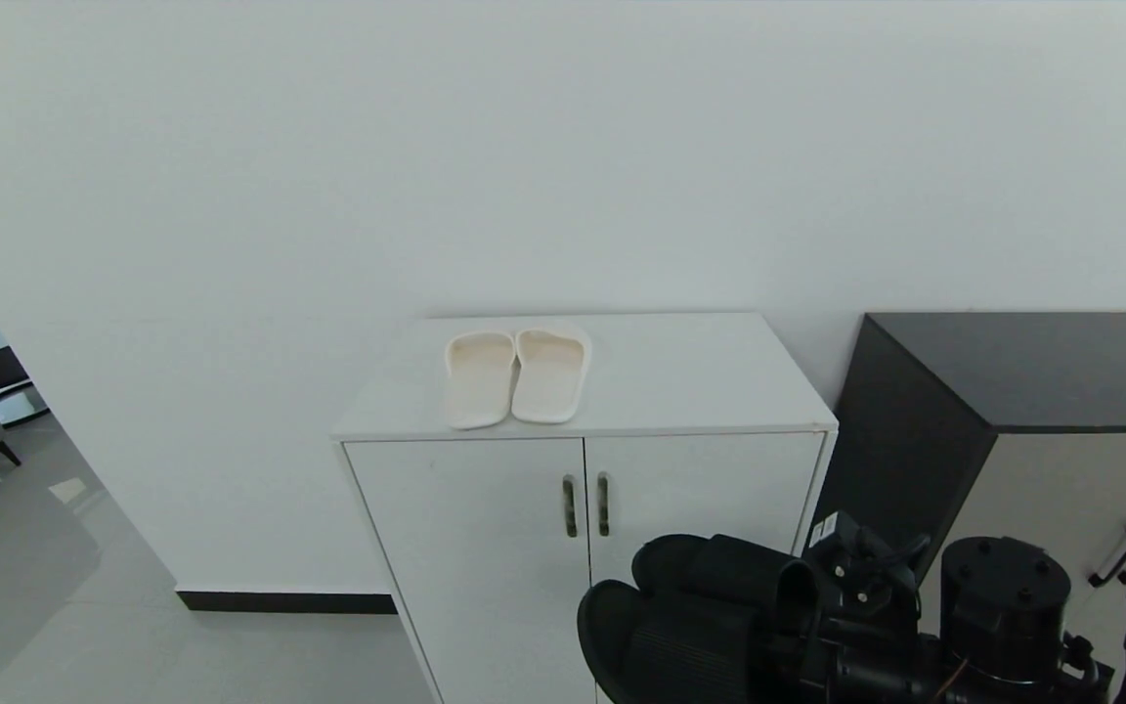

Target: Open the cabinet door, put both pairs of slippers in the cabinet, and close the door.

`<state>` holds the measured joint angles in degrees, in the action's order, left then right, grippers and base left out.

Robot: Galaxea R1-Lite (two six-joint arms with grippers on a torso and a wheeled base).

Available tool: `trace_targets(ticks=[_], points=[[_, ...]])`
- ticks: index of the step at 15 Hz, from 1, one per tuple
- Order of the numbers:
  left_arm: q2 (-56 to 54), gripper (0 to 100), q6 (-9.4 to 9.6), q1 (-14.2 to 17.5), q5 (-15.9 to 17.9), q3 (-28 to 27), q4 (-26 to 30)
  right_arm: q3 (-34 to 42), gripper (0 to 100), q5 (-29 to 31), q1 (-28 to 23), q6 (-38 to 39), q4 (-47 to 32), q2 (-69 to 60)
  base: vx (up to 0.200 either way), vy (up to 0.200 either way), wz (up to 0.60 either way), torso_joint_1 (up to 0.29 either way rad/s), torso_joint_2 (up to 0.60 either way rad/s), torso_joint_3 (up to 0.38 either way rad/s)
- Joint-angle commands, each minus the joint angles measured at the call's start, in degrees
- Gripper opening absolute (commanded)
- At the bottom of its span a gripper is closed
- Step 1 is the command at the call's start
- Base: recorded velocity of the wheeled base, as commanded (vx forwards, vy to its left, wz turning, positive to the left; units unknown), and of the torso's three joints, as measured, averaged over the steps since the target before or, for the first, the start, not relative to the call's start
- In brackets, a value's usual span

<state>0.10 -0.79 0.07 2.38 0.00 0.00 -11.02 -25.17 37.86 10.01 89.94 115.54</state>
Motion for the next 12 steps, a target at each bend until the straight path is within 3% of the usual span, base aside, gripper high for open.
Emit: trace_targets(ticks=[1, 12], points=[[-0.01, 100, 0.0, 0.01, 0.0, 0.0, 0.0, 0.03, 0, -0.05, 0.02, 0.01, 0.06, 0.21, 0.0, 0.0, 0.0, -0.266, 0.56, 0.3], [-0.01, 100, -0.17, 0.01, -0.09, 0.0, 0.0, 0.56, 0, -0.05, 0.02, -0.69, 0.06, 0.3, 0.0, 0.0, 0.0, -0.235, 0.53, 0.294]])
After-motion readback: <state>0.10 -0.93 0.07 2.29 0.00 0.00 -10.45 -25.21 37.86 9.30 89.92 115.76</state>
